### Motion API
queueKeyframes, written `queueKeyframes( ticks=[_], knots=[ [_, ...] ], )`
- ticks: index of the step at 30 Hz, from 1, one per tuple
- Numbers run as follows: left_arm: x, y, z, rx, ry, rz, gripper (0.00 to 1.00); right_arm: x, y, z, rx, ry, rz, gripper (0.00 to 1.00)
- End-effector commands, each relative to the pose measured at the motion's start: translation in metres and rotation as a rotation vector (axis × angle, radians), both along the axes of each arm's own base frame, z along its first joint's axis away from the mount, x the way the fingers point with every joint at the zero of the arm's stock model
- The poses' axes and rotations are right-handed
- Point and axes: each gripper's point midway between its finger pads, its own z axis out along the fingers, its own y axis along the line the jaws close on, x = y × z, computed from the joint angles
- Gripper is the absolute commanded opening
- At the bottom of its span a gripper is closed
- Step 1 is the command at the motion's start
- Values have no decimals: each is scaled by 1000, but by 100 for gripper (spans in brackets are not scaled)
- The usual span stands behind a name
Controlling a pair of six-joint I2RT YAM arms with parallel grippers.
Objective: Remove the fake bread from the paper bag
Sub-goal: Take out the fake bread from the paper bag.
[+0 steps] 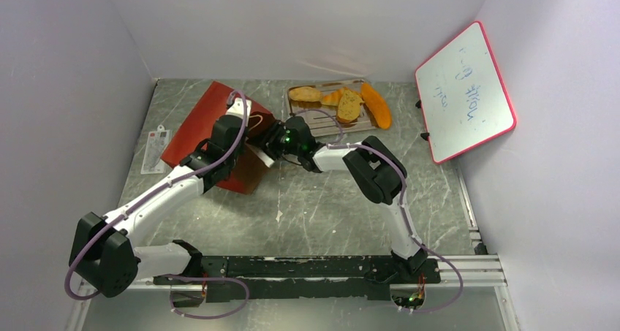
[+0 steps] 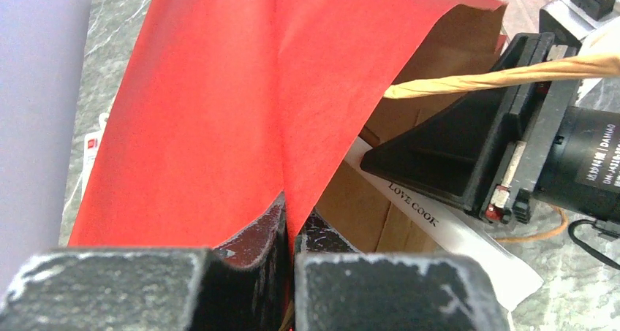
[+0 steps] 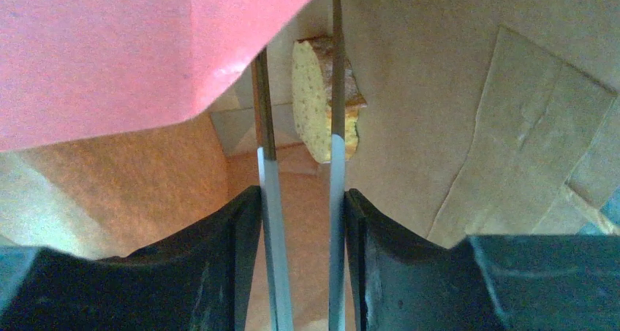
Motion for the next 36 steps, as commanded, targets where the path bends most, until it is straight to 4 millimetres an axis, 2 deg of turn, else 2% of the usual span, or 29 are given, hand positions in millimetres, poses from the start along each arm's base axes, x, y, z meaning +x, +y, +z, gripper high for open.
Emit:
queueKeyframes(
  ticks=[1, 10, 15, 23, 36],
  knots=[
    [-3, -4, 13, -10, -31, -40, 7, -5, -3, 43, 58, -95, 34, 47],
    [-5, 1, 19, 7, -36, -41, 7, -15, -20, 51, 23, -137, 35, 47],
    [-6, 1, 21, 7, -35, -49, 7, -20, -23, 54, 25, -145, 41, 47],
    [-6, -4, 32, -8, -53, -77, 7, -20, -26, 42, -10, -112, 40, 48],
    [-11, -17, 37, -27, -50, -170, 7, -11, -14, 21, 41, -78, 76, 48]
  ],
)
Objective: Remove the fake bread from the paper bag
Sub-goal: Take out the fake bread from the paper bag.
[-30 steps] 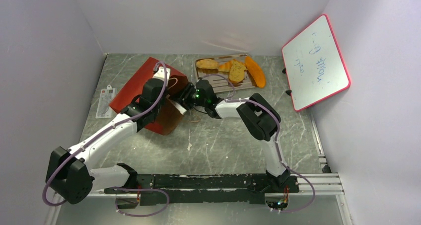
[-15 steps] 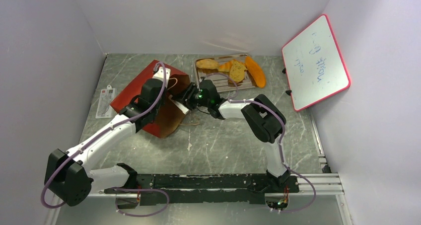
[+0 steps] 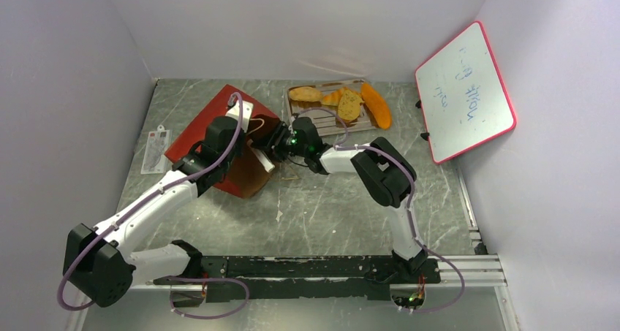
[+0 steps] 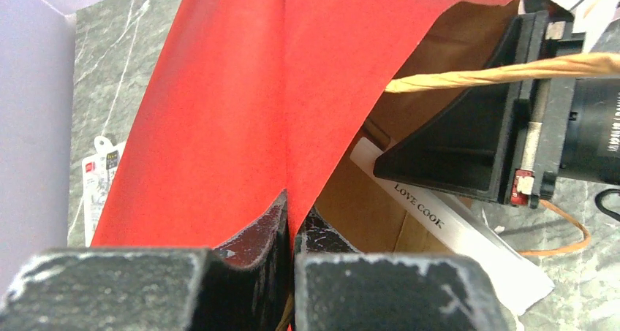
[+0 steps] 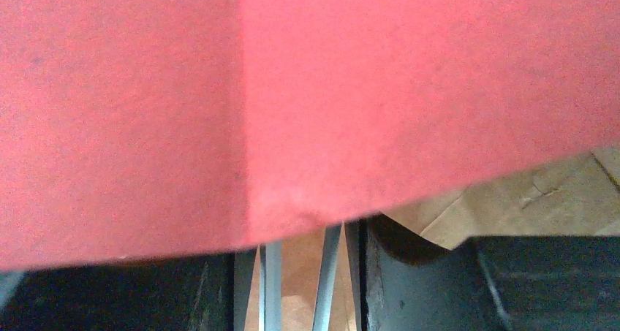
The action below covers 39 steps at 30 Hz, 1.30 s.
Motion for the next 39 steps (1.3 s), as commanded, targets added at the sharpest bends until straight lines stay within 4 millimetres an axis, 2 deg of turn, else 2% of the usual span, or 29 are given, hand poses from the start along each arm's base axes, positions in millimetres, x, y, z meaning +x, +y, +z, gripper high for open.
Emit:
queueKeyframes(
  ticks=[1, 6, 10, 13, 18, 23, 25, 27, 32, 39],
  knots=[
    [0, -12, 26, -52, -50, -64, 7, 10, 6, 6, 73, -20, 16, 48],
    [-2, -13, 26, -56, -49, -77, 7, 11, 6, 3, 91, -18, 15, 41],
    [-2, -13, 27, -58, -49, -77, 7, 12, 5, 7, 105, -20, 9, 27],
    [-2, -11, 26, -55, -49, -64, 7, 12, 2, 10, 107, -21, 2, 20],
    [2, -1, 27, -49, -57, 7, 7, 6, -3, 20, 112, -31, 1, 0],
    [3, 8, 28, -42, -63, 72, 7, 0, -7, 28, 126, -32, 11, 0],
    [3, 13, 28, -32, -69, 95, 7, -3, -9, 38, 129, -49, 16, 0],
    [3, 15, 29, -30, -73, 103, 7, -10, -10, 43, 122, -50, 31, 5],
    [2, 15, 27, -35, -74, 101, 7, -36, -11, 53, 178, -20, 55, 27],
    [2, 13, 29, -46, -72, 96, 7, -53, -5, 49, 217, 44, 68, 35]
  ],
)
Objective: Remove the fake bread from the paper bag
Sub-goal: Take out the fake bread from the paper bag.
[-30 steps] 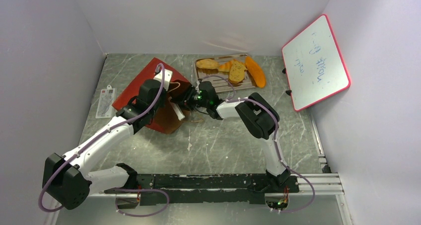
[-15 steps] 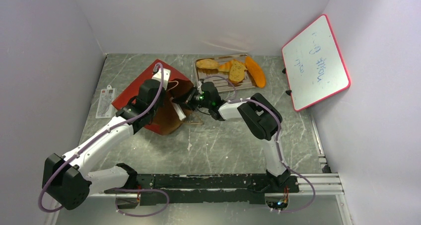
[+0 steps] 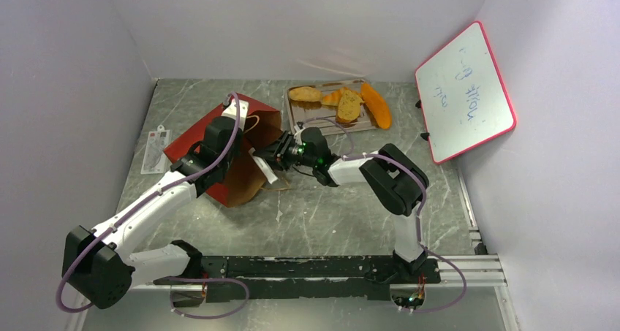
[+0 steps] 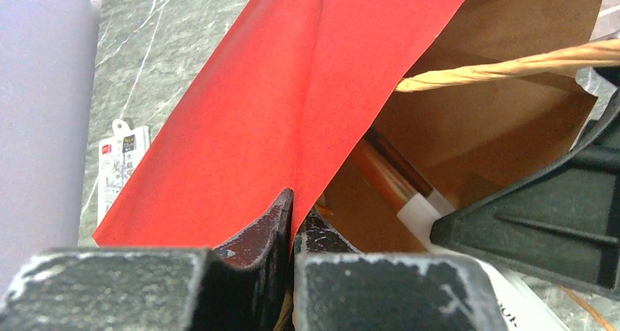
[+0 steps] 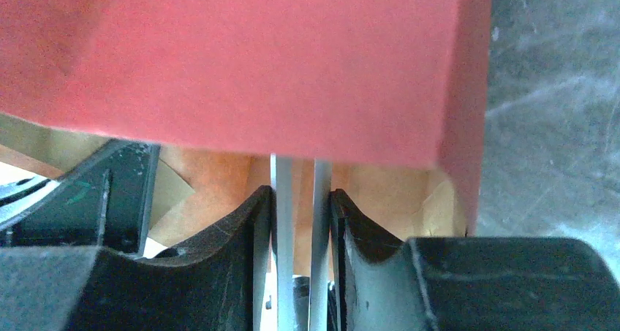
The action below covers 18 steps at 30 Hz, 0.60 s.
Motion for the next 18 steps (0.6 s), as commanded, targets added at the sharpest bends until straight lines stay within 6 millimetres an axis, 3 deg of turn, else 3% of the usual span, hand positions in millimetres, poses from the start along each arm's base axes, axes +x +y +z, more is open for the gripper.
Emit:
queueKeyframes(
  ticks=[1, 8, 10, 18],
  knots=[
    [4, -1, 25, -44, -61, 20, 7, -10, 8, 22, 85, -3, 21, 36],
    [4, -3, 24, -66, -61, 19, 7, -18, 17, 15, 80, 48, 1, 39],
    [5, -4, 23, -71, -60, 20, 7, -23, 14, 2, 68, 99, -13, 40],
    [6, -4, 22, -83, -67, 38, 7, -36, 9, -15, 64, 210, -53, 40]
  ],
)
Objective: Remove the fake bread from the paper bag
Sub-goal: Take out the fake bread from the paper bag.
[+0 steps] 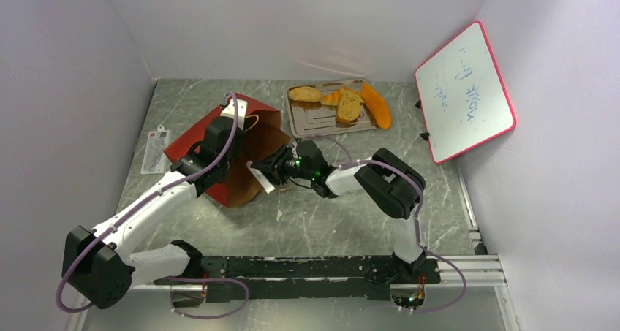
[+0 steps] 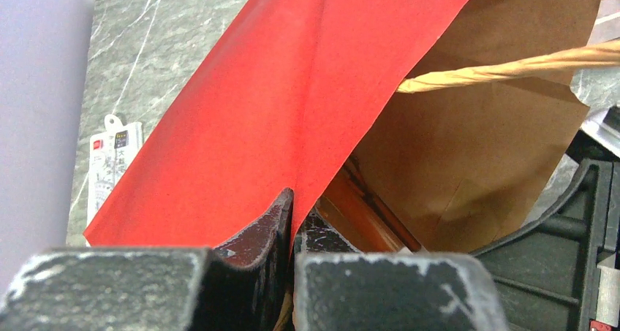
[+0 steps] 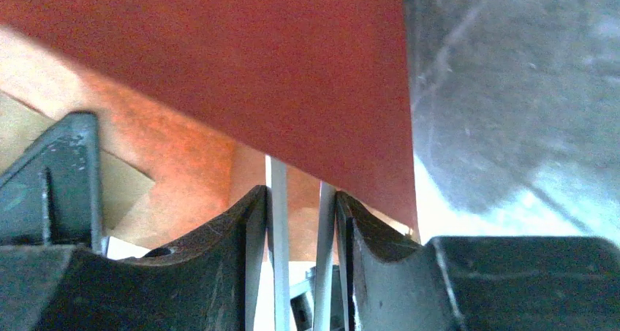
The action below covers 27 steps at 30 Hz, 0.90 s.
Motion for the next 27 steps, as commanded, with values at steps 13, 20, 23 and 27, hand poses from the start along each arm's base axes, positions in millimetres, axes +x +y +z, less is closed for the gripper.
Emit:
queueKeyframes(
  ticks=[13, 20, 23, 27],
  knots=[
    [2, -9, 16, -74, -55, 13, 7, 19, 13, 3, 76, 33, -58, 41],
    [0, -13, 14, -81, -52, 2, 7, 33, 23, 14, 114, 0, -63, 45],
    [-2, -15, 12, -82, -48, -6, 7, 38, 24, 16, 122, -15, -66, 45],
    [-3, -17, 9, -83, -40, -19, 7, 42, 29, 13, 122, -17, -55, 47]
  ],
)
